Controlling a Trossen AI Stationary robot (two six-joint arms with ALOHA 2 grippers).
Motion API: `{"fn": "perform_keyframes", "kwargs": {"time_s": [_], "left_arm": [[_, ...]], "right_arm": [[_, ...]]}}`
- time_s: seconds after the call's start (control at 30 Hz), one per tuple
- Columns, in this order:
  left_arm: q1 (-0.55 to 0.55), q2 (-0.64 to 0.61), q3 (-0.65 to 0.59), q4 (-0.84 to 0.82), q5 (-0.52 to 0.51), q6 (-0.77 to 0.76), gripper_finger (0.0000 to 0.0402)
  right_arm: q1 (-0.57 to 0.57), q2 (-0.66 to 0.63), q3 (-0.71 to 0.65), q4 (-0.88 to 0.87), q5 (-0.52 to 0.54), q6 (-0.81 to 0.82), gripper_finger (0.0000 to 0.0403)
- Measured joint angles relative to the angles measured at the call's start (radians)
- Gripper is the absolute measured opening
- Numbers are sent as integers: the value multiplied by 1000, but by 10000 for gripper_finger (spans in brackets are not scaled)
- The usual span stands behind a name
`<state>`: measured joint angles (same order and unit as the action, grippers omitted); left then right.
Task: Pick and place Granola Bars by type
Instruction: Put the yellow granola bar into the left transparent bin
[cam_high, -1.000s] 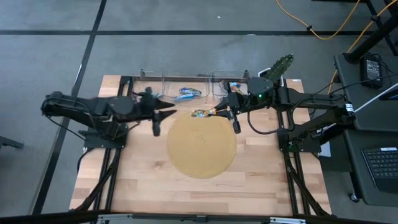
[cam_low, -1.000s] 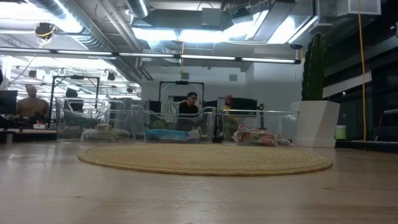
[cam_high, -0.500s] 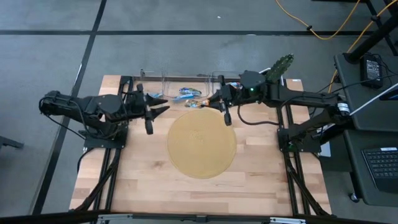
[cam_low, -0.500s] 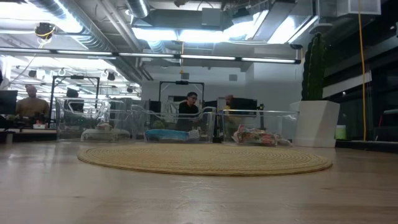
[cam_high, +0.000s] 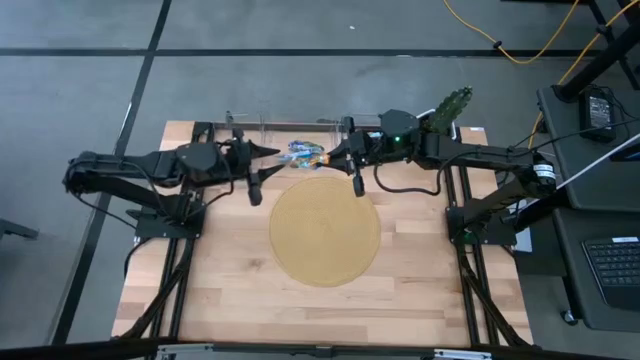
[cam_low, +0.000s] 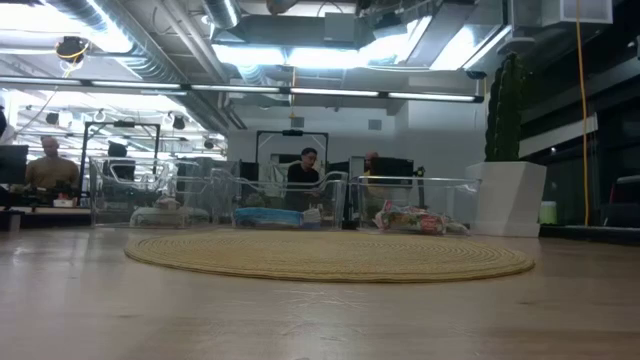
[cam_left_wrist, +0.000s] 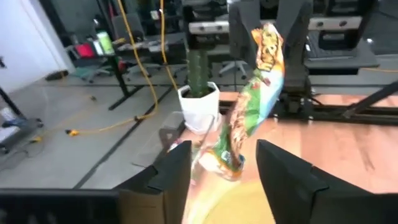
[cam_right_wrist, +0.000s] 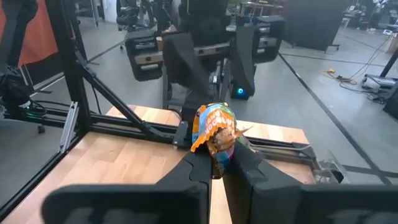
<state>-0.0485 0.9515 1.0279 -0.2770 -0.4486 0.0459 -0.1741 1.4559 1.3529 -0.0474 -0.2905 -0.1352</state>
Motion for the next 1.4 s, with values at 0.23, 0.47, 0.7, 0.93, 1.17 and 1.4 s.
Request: {"fn": "perform_keyframes", "kwargs": {"time_s": [0.23,0.47,0.7,0.93,1.17,1.4], "left_arm": [[68,70,0,88,119,-18,223],[93,165,0,209,221,-5,231],[92,234,36,266,229,7,217],[91,253,102,215,229,46,129],[91,253,132,168,229,47,25],[89,253,133,171,232,47,23]], "right_arm": [[0,0,0,6,0,0,41],[0,0,0,6,-1,-1,26],[1,0,0,2,-3,0,42],[0,0,0,2,1,0,41],[0,-1,0,8,2,-1,39],[-2,-2,11,-2,-81,-3,39]]}}
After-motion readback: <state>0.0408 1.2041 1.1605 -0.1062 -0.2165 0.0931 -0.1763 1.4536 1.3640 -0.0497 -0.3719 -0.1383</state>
